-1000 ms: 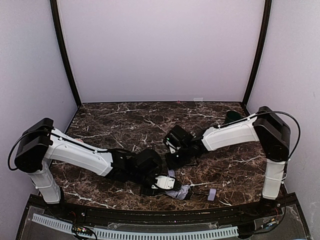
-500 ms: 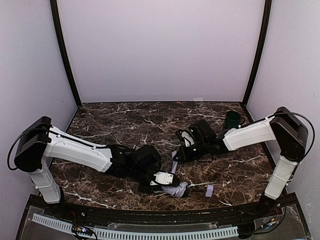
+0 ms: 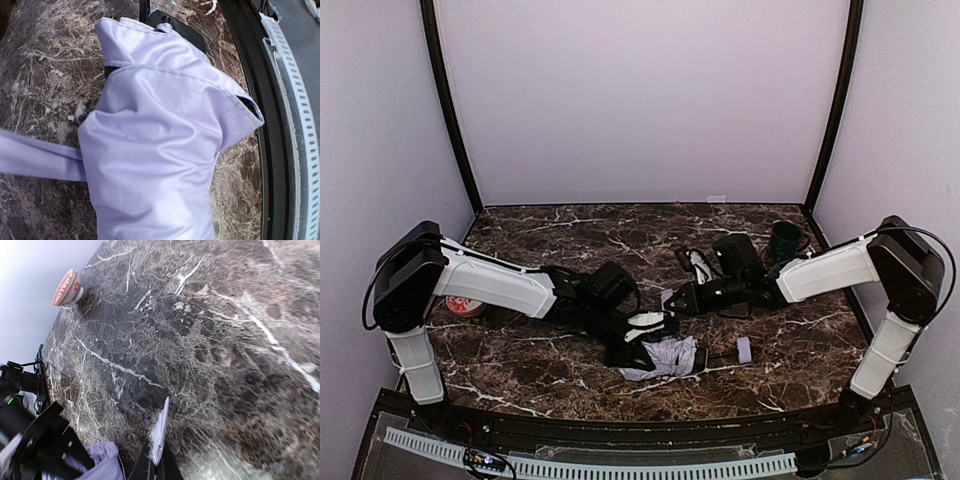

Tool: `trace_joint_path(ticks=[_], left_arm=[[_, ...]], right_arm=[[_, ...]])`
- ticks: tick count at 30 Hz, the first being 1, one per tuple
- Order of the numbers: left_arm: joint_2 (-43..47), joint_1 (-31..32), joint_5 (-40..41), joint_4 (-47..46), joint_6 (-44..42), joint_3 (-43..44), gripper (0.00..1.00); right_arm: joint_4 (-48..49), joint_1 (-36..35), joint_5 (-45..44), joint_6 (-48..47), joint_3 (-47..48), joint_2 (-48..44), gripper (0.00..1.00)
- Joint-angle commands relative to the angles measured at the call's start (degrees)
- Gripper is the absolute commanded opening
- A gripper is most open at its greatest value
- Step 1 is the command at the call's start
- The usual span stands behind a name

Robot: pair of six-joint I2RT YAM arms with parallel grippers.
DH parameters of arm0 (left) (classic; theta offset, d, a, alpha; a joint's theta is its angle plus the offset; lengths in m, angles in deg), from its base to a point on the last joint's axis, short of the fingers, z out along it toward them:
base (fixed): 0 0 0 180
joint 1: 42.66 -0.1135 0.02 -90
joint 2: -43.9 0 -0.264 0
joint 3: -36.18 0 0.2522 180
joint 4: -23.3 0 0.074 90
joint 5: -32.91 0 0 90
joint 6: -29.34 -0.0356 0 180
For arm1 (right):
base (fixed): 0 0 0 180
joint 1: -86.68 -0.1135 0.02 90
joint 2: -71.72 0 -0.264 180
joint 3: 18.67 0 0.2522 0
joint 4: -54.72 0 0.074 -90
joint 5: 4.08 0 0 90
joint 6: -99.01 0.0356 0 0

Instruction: Put away the umbrella

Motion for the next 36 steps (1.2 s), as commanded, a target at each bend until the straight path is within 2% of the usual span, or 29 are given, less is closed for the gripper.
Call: trace_joint_path(ticks=[1,3,11,16,20,26,32,36], left_arm=[[-5.76,-0.52,-15.12,10.60,8.65,-3.64,0.00],[-6.99,-1.35,-19.94,8.69,10.40,-3.30,0.00],[-14.37,-6.06,-27.67,8.94,13.60,1.38,0.00],[-15.14,-10.16,-30.49,8.82,14.86,0.57,0.00],[-15.24,-11.05,-31.14,7.60,15.61,0.45,0.00],[-15.95,-10.99,-30.54,2.06,19.03,2.17,0.00],[-18.36,-11.16,-27.84,4.96,16.75,5.87,0.00],[-19.15,-12.25,-22.96,7.86,14.20,7.37,0.00]], right_arm=[[18.63,2.56,-1.17,0.63,-5.50,-7.54,0.00],[18.56,2.01,1.38,1.44,-6.58,-9.32,0.00],[21.95,-3.44,5.50,3.13,-10.39,-13.76,0.00],[16.88,-7.12,8.99,-0.62,-14.19,-17.25,0.00],[13.71,-10.71,8.13,-4.21,-15.43,-19.12,0.00],[15.00,-17.35,4.53,-9.40,-10.83,-15.68,0.00],[6.65,-23.89,4.83,-20.09,-4.71,-12.98,0.00],[-5.54,-27.86,3.97,-27.36,-2.38,-12.64,0.00]])
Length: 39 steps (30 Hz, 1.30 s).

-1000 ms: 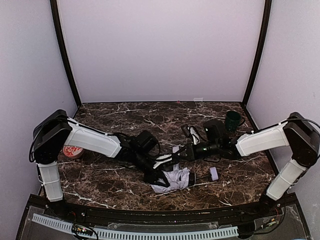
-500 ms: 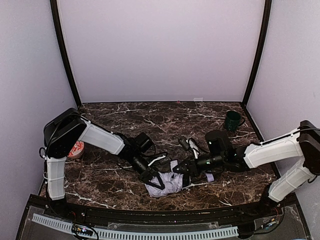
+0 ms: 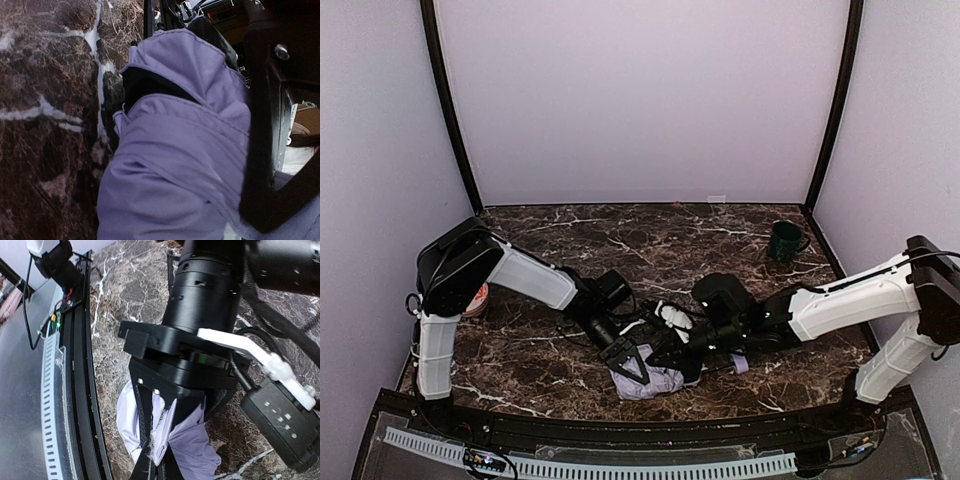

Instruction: Put away the umbrella

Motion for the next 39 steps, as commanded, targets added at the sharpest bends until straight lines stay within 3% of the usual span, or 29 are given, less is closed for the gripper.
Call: trace_joint_path(ticks=[1,7,11,17,26,29,33,39], left_arm=[[-3.56,-2.45,17.31,3.69,-0.84,1.79,0.00],[-1.12,-2.83,22.06,3.59,-2.41,2.28,0.00],[-0.61,-2.66,22.30,4.59,-3.62,2.62,0.00],[0.20,-2.65,28.23,7.96,-7.31,2.09,0.00],[1.09,-2.22,31.81,10.10,-9.21,1.77,0.00],[2.81,-2.21,30.03,6.85,-7.19,0.20,0.00],[7.52,-2.20,28.63,-3.59,0.19,-4.20,0.00],[15.80,-2.09,36.16,-19.28,10.42,-11.58,0.00]], right_arm=[[-4.16,-7.94,6.81,-9.94,4.10,-1.40,0.00],[2.23,-14.28,-1.07,-12.50,-7.42,-2.20,0.00],[-1.15,-14.63,-8.30,-16.09,-4.92,2.87,0.01],[-3.78,-15.25,-9.47,-18.55,-6.31,4.84,0.14],[-6.69,-15.42,-11.36,-15.91,-5.57,1.16,0.13],[-3.55,-14.58,-15.37,-8.89,-5.81,-3.00,0.15],[4.66,-7.49,-17.18,6.50,-8.35,-6.75,0.22],[13.07,2.35,-15.15,25.35,-10.86,-6.35,0.29]])
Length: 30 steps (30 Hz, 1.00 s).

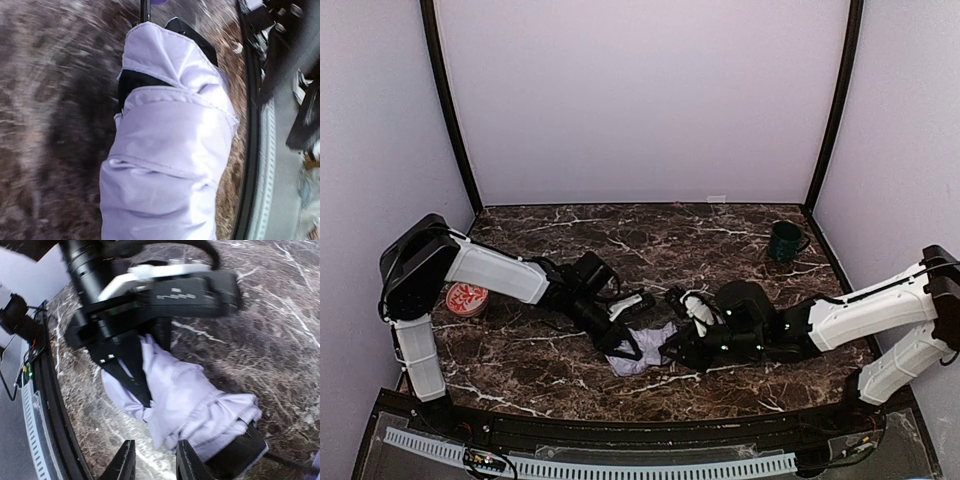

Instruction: Put away the umbrella

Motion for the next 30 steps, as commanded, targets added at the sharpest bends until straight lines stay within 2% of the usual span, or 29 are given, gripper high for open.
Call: trace_joint_path(ticks=[1,3,6,12,19,26,30], left_arm=[[5.08,-0.50,14.16,-16.03,6.83,-6.09,0.00],[6.67,-0.57,15.92,-20.51,9.33,-8.40,0.00],[7.29,-0.56,16.48,-23.01,11.44,-9.39,0.00],[6.49,-0.57,16.83,-21.27,11.88,-8.89,0.00],[7.04,-0.56,17.28,-20.33,10.36,-9.45,0.00],[6.86,-0.51,16.72,-20.22,9.97,-9.21,0.00],[6.90,-0.49,17.02,-19.40,9.13,-8.98,0.00]], right_arm=[[8.16,3.90,-1.80,16.97,-3.50,0.03,0.31],[10.65,4.97,-1.16,19.34,-4.22,0.40,0.36],[14.59,5.92,2.43,21.17,-3.87,2.37,0.38],[17.60,8.03,3.95,23.27,-2.41,9.40,0.39],[21.21,8.94,8.18,20.22,2.20,15.96,0.43],[23.05,10.53,7.11,18.10,4.21,20.00,0.37],[21.38,10.85,7.63,17.16,5.30,19.90,0.26]])
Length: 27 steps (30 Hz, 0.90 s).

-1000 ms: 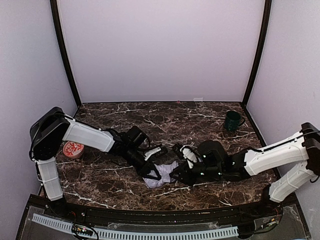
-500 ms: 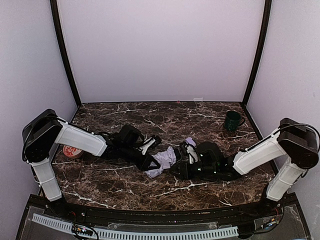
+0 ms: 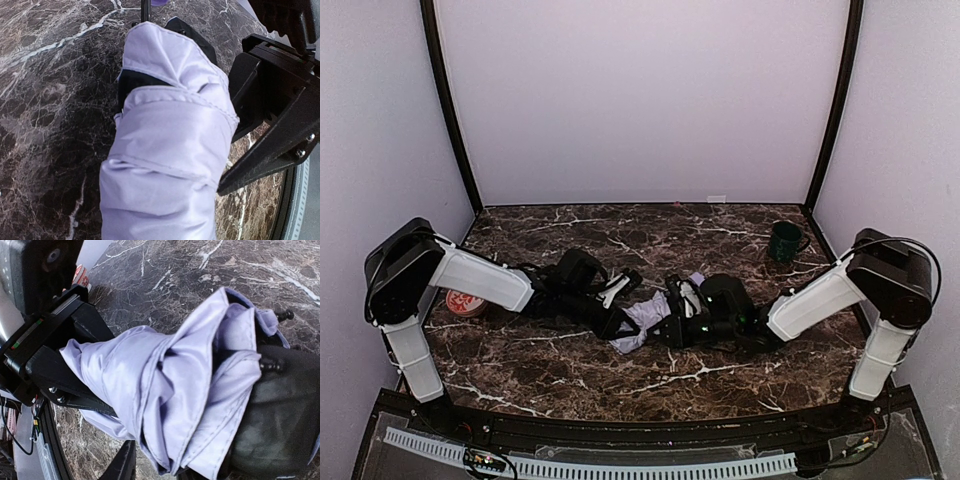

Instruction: Put away the umbrella

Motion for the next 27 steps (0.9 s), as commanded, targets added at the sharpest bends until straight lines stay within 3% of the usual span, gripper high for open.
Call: trace_joint_path(ticks=[1,4,10,19,27], left_arm=[[1.24,-0.18,0.93,-0.23,-2.20,-0.32,0.00],[1.00,-0.18,1.18,-0.11,-2.42,-0.19,0.00],[-0.21,-0.18,2.71,2.26,-3.46,1.29,0.00],[-4.71,-0.14,4.28,6.41,-5.94,3.29,0.00],[-6.91,-0.25,3.70,5.91,-5.91,3.93,0.00]], right_arm=[[1.70,0.82,0.83,-1.87,1.74,-0.12,0.19],[2.92,0.91,1.29,-1.85,0.36,-1.15,0.00],[7.94,1.20,8.64,-1.51,-0.05,-1.54,0.00],[-6.01,0.95,14.15,-6.14,9.74,-6.94,0.00],[-4.56,0.40,18.15,-3.45,7.73,-6.42,0.00]])
